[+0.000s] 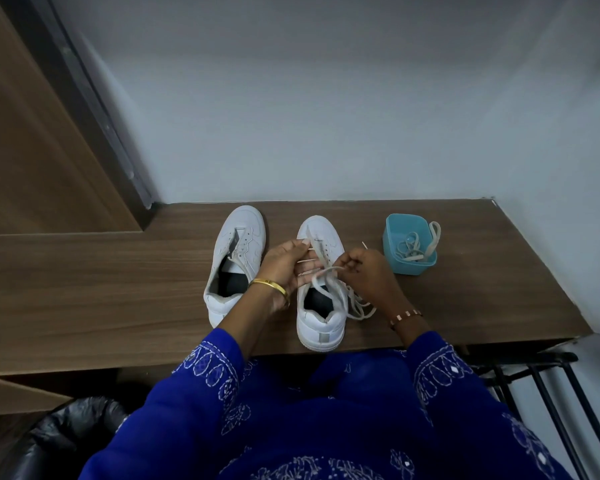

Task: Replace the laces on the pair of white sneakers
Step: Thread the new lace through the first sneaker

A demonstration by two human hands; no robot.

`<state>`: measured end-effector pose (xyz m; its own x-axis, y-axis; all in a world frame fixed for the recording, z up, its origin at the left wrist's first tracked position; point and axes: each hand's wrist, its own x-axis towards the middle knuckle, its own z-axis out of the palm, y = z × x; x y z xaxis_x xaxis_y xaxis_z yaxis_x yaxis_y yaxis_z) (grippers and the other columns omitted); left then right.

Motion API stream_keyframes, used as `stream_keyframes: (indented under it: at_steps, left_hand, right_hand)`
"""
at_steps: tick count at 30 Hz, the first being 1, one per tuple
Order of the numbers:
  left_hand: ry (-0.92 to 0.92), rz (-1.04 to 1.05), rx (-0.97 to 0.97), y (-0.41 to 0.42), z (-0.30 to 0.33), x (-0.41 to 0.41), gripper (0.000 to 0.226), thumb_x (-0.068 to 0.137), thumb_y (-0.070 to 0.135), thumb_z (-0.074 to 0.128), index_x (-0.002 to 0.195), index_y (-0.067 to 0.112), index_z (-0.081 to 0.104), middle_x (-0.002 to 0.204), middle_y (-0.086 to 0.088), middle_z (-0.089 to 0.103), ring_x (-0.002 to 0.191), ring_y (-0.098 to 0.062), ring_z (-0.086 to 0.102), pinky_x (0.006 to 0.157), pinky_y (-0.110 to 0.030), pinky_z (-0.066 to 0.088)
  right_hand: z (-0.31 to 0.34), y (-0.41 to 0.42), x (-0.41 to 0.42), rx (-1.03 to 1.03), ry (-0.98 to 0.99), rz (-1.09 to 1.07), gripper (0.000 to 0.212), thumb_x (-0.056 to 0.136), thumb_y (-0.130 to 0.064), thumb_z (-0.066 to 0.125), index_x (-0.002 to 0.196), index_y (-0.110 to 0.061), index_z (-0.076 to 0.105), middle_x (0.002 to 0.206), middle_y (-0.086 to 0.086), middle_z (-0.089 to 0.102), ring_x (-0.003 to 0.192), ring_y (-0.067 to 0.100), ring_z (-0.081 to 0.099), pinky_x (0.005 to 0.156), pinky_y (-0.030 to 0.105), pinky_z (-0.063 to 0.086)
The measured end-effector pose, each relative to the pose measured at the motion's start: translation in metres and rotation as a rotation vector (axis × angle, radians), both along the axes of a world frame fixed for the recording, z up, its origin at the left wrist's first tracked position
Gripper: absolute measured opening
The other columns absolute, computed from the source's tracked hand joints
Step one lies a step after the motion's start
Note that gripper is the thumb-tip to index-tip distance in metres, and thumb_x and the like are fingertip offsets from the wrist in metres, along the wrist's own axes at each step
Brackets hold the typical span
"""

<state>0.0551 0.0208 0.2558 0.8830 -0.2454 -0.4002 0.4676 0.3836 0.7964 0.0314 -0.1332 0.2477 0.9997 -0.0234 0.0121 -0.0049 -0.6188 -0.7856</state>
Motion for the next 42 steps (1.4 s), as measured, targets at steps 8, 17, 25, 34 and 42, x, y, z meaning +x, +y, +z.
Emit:
stream_keyframes:
  at_steps: [8,17,25,34,42]
  left_hand:
    - [-0.11,-0.076,0.168,-0.009,-0.001,-0.005,0.022,0.097,0.012,0.044,0.077,0.01,0.054,0.074,-0.009,0.06,0.06,-0.016,0.061,0.06,-0.027,0.057]
    - [-0.377,-0.185,0.459,-0.015,-0.013,-0.008,0.024,0.095,0.01,0.047,0.073,0.014,0.051,0.067,-0.002,0.059,0.054,-0.003,0.061,0.059,-0.022,0.052]
    - [-0.79,-0.124,1.14,-0.004,-0.045,-0.007,0.018,0.082,0.006,0.06,0.1,0.005,0.061,0.101,-0.015,0.06,0.096,-0.029,0.054,0.083,-0.034,0.042]
    - [-0.618,-0.211,1.2,0.003,-0.052,-0.01,0.04,0.087,0.009,0.05,0.128,0.008,0.051,0.111,-0.016,0.064,0.102,-0.032,0.06,0.086,-0.036,0.047]
    - [-0.577,-0.186,1.14,0.012,-0.054,-0.015,0.03,0.083,0.009,0.055,0.113,0.011,0.057,0.095,-0.01,0.067,0.082,-0.026,0.062,0.077,-0.034,0.051]
  right_hand:
    - [0.023,0.015,0.005,0.15,-0.007,-0.113,0.023,0.089,-0.016,0.053,0.08,-0.004,0.071,0.075,0.007,0.066,0.064,0.015,0.058,0.064,0.029,0.045]
    - [0.026,0.016,0.019,0.171,0.011,-0.168,0.021,0.083,-0.014,0.064,0.072,0.003,0.065,0.064,0.012,0.06,0.06,0.015,0.049,0.06,0.026,0.04]
    - [0.037,-0.01,0.023,0.341,0.012,-0.299,0.027,0.088,0.007,0.038,0.085,0.004,0.065,0.07,0.003,0.062,0.056,0.011,0.053,0.05,0.014,0.045]
    - [0.015,-0.01,0.023,0.278,0.252,-0.284,0.029,0.09,-0.005,0.037,0.074,-0.008,0.062,0.06,-0.006,0.044,0.053,0.006,0.037,0.039,0.01,0.031]
    - [-0.012,-0.007,0.028,0.152,0.177,-0.291,0.022,0.094,-0.004,0.039,0.088,0.0,0.059,0.06,-0.003,0.053,0.039,0.003,0.044,0.035,0.008,0.031]
